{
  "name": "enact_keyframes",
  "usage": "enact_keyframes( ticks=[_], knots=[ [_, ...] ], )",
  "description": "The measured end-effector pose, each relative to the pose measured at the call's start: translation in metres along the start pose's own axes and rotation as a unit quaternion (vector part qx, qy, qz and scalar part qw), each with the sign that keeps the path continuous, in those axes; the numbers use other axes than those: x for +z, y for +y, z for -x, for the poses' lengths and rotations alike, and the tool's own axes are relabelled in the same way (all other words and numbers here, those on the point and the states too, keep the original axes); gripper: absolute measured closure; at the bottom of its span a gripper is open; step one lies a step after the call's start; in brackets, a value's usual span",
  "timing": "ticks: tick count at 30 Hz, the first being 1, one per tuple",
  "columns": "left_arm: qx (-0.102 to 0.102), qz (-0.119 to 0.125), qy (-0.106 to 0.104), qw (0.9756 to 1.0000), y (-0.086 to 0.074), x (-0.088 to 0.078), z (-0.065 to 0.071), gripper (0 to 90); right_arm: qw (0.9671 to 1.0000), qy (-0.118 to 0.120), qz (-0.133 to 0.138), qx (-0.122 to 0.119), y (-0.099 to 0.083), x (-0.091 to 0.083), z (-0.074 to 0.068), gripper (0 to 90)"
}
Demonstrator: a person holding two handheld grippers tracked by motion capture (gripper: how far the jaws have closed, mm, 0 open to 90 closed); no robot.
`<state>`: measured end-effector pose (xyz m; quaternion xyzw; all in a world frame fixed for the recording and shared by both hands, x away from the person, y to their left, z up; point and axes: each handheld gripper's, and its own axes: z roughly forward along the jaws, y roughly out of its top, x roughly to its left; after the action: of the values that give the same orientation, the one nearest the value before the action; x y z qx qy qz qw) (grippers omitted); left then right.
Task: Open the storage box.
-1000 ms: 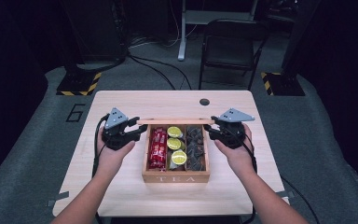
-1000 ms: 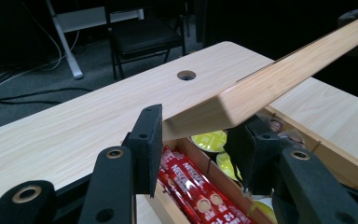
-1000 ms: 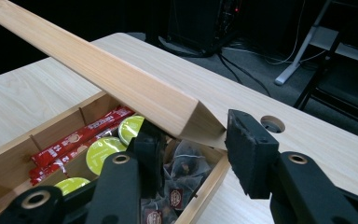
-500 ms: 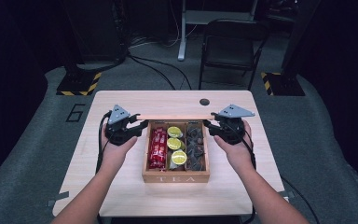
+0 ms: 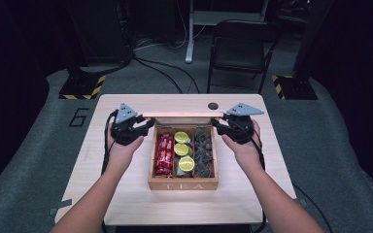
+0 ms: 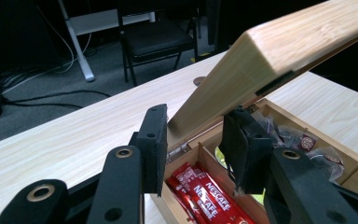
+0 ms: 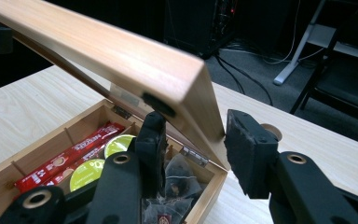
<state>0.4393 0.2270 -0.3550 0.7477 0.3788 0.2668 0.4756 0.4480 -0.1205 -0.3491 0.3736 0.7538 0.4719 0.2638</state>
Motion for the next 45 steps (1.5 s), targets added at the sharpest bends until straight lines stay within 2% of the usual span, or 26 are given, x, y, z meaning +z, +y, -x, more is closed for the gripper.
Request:
enact_keyframes(
  ticks=[2, 7, 11, 22, 28, 40, 45],
  knots=[
    [0.002, -0.001, 0.001, 1.0000, 0.002, 0.001, -0.001, 61.3, 1.0000, -0.002, -0.001, 0.006, 0.000, 0.003, 0.001, 56.9],
    [0.010, -0.009, -0.001, 0.9999, 0.008, 0.003, -0.005, 61.8, 1.0000, -0.008, 0.004, 0.003, 0.000, 0.008, 0.003, 55.5],
    [0.001, -0.003, 0.003, 1.0000, 0.013, 0.008, -0.007, 62.1, 0.9998, -0.018, 0.000, -0.003, 0.000, 0.015, 0.006, 55.4],
    [-0.014, 0.003, -0.006, 0.9999, 0.019, 0.015, -0.017, 62.0, 0.9999, -0.015, -0.006, 0.000, 0.006, 0.029, 0.013, 55.7],
    [-0.014, -0.007, -0.007, 0.9999, 0.025, 0.018, -0.021, 62.3, 0.9998, -0.016, -0.010, -0.003, 0.009, 0.035, 0.017, 56.3],
    [-0.023, -0.012, -0.001, 0.9997, 0.034, 0.027, -0.027, 62.9, 0.9995, -0.023, -0.019, -0.008, 0.012, 0.045, 0.021, 58.1],
    [-0.023, -0.018, 0.007, 0.9995, 0.038, 0.030, -0.028, 63.4, 0.9995, -0.024, -0.021, 0.002, 0.013, 0.049, 0.023, 57.9]
  ],
)
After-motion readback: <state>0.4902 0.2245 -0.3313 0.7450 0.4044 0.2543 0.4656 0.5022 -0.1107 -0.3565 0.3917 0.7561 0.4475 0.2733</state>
